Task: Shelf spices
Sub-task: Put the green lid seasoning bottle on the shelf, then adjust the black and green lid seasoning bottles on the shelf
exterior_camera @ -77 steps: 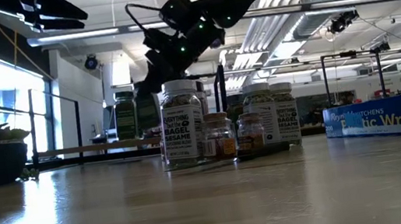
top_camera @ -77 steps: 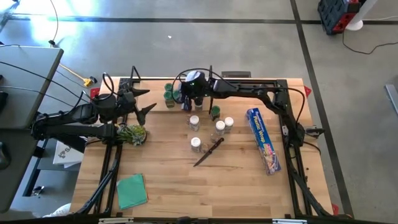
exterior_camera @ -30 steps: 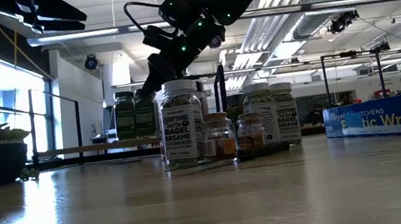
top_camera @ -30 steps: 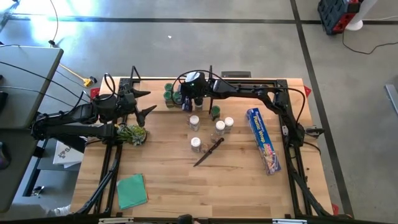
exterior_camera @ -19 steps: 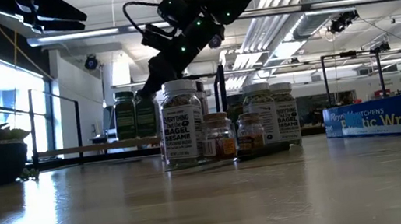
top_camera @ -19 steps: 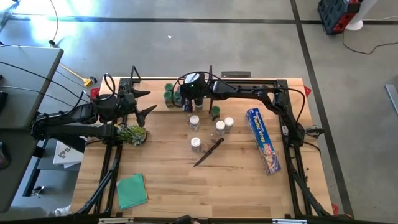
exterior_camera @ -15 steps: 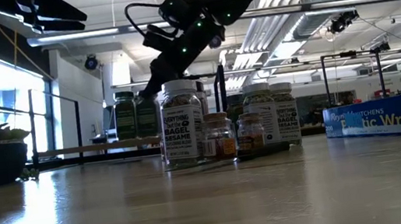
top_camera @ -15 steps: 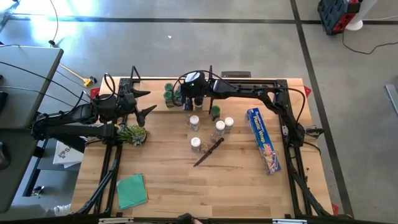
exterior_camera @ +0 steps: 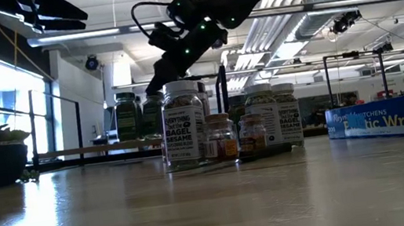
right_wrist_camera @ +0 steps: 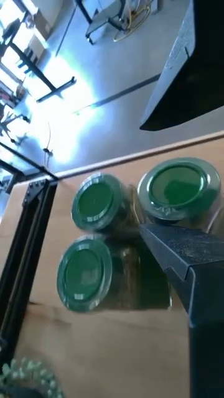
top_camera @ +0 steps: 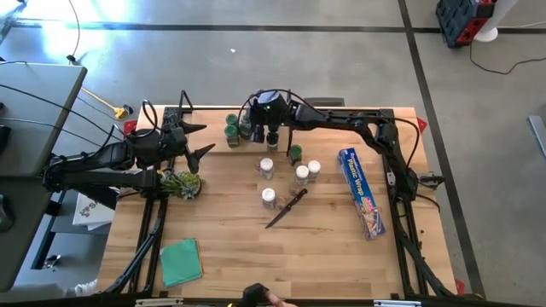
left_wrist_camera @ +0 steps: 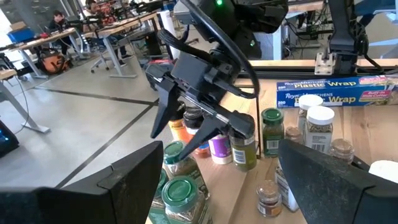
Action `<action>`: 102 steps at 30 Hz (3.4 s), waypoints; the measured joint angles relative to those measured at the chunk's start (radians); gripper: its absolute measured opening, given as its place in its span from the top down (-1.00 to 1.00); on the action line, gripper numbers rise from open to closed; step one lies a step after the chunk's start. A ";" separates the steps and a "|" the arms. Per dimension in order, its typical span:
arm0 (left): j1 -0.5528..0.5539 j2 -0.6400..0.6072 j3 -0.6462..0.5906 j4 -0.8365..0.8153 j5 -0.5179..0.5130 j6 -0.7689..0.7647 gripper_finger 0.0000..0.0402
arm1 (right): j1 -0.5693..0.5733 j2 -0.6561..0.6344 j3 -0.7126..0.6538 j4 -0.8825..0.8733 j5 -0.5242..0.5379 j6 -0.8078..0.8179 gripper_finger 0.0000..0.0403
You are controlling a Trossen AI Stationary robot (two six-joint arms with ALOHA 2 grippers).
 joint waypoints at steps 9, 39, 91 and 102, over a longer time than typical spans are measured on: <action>0.000 0.000 0.000 -0.002 0.000 0.001 -0.56 | 0.045 -0.050 0.000 -0.035 -0.017 0.109 -0.25; 0.000 0.013 0.000 0.051 -0.006 0.001 -0.56 | 0.058 -0.005 -0.001 -0.172 -0.007 0.204 0.62; 0.012 0.110 0.000 0.057 0.003 -0.032 -0.56 | 0.013 0.035 -0.001 -0.025 0.005 0.206 0.62; 0.072 0.113 0.000 0.015 0.035 -0.062 -0.56 | 0.048 -0.113 -0.001 -0.148 0.004 0.212 0.62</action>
